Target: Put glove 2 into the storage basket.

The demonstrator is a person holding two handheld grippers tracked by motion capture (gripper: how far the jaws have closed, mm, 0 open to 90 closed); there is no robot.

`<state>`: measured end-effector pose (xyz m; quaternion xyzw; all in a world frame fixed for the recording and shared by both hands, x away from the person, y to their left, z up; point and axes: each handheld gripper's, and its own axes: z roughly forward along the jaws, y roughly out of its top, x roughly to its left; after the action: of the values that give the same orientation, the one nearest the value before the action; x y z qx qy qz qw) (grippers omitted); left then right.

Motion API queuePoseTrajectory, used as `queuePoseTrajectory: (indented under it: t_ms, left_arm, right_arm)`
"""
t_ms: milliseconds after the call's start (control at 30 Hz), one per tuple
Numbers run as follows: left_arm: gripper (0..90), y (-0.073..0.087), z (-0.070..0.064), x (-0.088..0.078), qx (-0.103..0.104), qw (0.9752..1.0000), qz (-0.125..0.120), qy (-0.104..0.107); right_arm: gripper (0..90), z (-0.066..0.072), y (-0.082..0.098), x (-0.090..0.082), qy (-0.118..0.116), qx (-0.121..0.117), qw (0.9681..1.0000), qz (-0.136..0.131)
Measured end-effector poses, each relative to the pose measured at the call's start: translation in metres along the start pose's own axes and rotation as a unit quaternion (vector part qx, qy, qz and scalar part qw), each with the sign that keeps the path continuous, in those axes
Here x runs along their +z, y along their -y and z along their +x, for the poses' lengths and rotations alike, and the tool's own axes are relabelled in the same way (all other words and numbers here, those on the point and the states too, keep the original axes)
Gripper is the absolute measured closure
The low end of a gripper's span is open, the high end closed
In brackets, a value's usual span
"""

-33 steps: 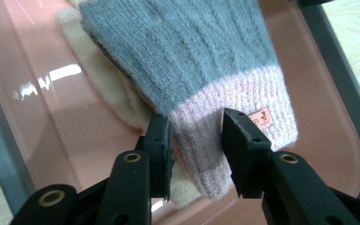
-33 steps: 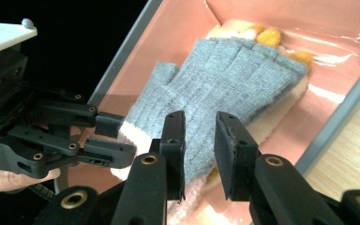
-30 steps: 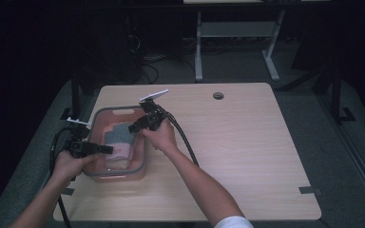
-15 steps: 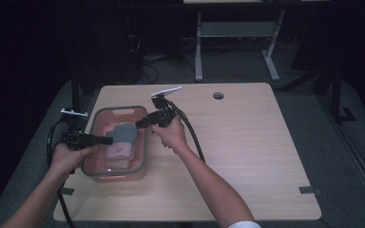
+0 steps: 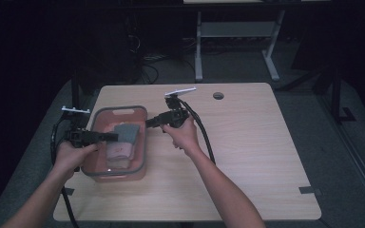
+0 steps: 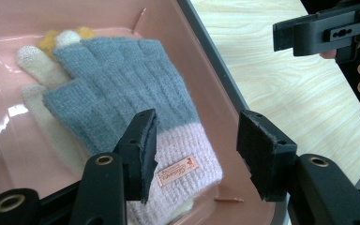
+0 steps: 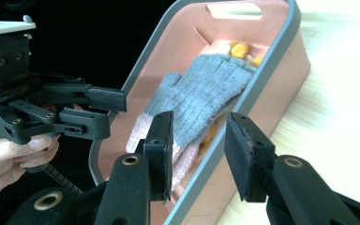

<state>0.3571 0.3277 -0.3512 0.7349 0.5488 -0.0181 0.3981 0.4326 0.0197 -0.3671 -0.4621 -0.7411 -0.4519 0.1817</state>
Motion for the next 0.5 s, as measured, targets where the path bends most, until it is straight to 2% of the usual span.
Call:
queuePoseTrajectory:
  t_ms: [267,500]
  left_arm:
    - [43.8,-0.002,-0.003,0.001,0.0,1.0,-0.004,0.006]
    - [40.4,-0.005,-0.007,0.003,0.0,0.9997,-0.018,0.019]
  right_arm:
    - [60.7,-0.001,0.0,-0.008,-0.001,0.001,1.0,-0.006]
    - [57.5,-0.005,0.001,-0.018,-0.004,0.005,0.9999,-0.011]
